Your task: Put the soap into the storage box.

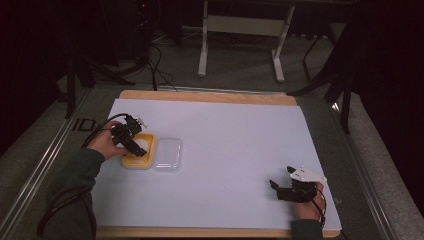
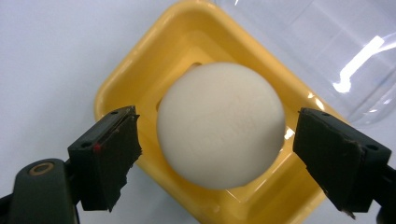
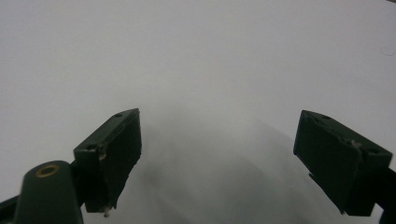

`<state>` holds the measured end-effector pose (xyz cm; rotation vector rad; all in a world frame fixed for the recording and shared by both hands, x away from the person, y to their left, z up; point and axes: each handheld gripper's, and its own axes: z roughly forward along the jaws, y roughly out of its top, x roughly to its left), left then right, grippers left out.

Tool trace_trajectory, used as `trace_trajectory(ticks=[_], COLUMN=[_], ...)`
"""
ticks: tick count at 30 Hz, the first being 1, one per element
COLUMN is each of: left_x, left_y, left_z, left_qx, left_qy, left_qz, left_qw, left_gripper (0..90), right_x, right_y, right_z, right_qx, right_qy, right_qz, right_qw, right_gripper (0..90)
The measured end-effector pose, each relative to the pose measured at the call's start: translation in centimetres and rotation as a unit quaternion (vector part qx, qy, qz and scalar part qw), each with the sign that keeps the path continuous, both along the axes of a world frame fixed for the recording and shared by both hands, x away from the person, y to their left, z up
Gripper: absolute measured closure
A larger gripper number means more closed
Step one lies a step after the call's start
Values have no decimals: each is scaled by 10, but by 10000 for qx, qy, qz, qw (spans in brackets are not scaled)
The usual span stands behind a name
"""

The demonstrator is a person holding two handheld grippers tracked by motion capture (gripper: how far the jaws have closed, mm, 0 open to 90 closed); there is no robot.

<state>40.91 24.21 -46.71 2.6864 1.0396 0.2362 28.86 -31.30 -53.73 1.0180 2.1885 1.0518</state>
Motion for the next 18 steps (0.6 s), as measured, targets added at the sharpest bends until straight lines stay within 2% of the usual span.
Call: trace_trajectory(ticks=[7,10,15,17,18], left_x=[-3,-7,-12,-16,-22], left_y=[0,-3,-5,-8,-11], left_z=[15,24,30,33,35], left_qx=[-64,-118,-151,-121,-183], left_qy=[-120,-235,-312,-369,-447], left_qz=[-83,-192,-258,-354,-409], left_qw=[9999,9995,9991,9986,9980], left_gripper=[157,159,164,164,164], right_x=[0,0,0,0,0], right_y=[0,0,0,0,0], right_z=[0,0,0,0,0], right_qx=[2,7,7,9,12], right_qy=[1,-1,-1,1,17], right_qz=[-2,-2,-2,-3,0], right_qw=[10000,10000,10000,10000,10000], right_gripper=[151,151,151,151,151])
